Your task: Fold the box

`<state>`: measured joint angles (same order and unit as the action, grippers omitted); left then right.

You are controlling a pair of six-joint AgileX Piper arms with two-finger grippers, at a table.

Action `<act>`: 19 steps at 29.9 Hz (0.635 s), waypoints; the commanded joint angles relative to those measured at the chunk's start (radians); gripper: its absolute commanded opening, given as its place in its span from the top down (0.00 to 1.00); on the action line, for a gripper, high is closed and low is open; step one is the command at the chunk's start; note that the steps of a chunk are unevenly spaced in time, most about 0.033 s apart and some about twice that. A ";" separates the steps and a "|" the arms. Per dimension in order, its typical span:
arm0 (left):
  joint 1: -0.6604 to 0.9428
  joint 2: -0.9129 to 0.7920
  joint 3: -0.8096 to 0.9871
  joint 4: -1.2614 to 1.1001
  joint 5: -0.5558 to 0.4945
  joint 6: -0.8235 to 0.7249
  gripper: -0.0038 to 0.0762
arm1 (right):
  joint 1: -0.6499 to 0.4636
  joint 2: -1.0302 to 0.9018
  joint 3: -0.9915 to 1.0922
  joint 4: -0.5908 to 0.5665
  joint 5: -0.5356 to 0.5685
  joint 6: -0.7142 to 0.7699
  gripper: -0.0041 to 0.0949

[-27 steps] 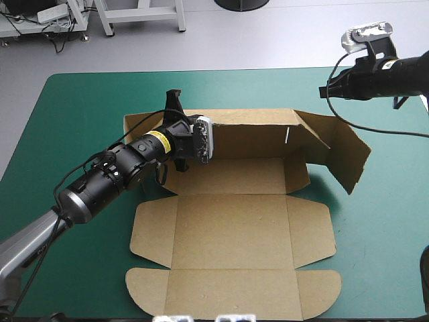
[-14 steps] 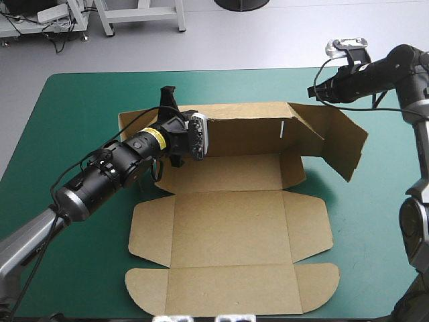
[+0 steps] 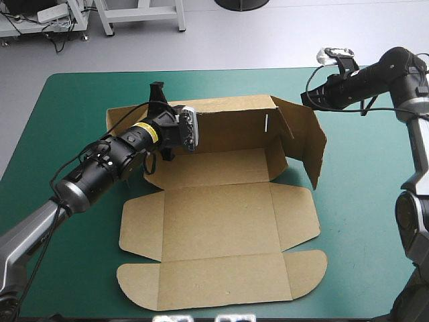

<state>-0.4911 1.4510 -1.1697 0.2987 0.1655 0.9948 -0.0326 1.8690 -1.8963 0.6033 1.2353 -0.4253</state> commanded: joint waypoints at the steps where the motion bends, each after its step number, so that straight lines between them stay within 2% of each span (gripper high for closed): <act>1: 0.002 -0.024 -0.030 0.003 -0.112 -0.002 0.96 | 0.008 -0.054 -0.008 0.067 0.023 -0.022 0.98; 5: 0.002 -0.008 -0.030 0.003 -0.125 -0.002 0.96 | 0.008 -0.060 0.054 0.130 0.023 -0.083 0.98; 10: 0.002 -0.006 -0.030 0.003 -0.130 -0.004 0.96 | 0.008 -0.069 0.133 0.134 0.023 -0.153 0.98; 19: 0.002 -0.006 -0.030 0.003 -0.134 -0.004 0.96 | 0.008 -0.123 0.272 0.286 0.020 -0.470 0.98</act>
<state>-0.4911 1.4837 -1.1697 0.2998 0.1267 0.9955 -0.0234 1.8227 -1.6422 0.7724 1.2256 -0.7911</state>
